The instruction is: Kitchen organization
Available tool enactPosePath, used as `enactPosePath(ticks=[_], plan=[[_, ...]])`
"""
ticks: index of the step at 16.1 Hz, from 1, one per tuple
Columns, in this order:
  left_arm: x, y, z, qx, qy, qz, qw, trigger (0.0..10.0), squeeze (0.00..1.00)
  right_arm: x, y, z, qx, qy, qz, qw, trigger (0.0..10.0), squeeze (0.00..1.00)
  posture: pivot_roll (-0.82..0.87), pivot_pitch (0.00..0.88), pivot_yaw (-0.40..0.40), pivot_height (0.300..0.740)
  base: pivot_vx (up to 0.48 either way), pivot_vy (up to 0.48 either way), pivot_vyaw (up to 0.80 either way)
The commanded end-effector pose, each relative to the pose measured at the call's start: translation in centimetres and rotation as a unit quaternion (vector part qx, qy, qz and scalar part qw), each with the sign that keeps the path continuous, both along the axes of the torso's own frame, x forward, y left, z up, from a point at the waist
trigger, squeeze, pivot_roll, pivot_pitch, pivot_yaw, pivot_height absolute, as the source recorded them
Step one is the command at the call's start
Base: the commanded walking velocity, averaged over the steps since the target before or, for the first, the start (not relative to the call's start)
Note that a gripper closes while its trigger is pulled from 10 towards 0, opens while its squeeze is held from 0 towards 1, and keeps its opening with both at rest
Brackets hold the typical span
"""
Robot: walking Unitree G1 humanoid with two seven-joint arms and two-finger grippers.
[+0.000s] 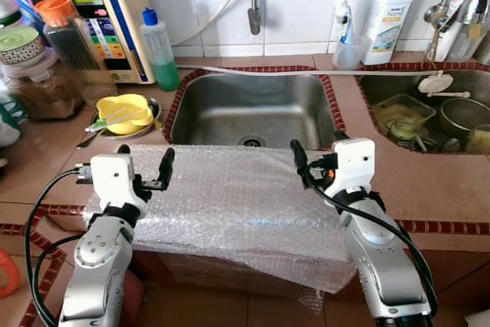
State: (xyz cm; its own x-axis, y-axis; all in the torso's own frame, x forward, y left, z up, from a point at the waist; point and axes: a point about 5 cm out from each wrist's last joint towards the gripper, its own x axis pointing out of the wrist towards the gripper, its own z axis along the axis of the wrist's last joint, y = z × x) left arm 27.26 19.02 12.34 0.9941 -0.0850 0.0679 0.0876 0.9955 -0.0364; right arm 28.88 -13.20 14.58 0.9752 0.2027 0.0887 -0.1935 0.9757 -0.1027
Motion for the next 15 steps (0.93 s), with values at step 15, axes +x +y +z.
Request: enactPosePath(ticks=[15], plan=[[-0.07,-0.45,0.1,-0.022,0.008,-0.018,1.0,10.0,0.0,-0.05,-0.34,0.21,0.008,-0.002,-0.008,1.0,10.0,0.0,-0.18,0.08,0.099,0.74,0.0,0.0,-0.55]])
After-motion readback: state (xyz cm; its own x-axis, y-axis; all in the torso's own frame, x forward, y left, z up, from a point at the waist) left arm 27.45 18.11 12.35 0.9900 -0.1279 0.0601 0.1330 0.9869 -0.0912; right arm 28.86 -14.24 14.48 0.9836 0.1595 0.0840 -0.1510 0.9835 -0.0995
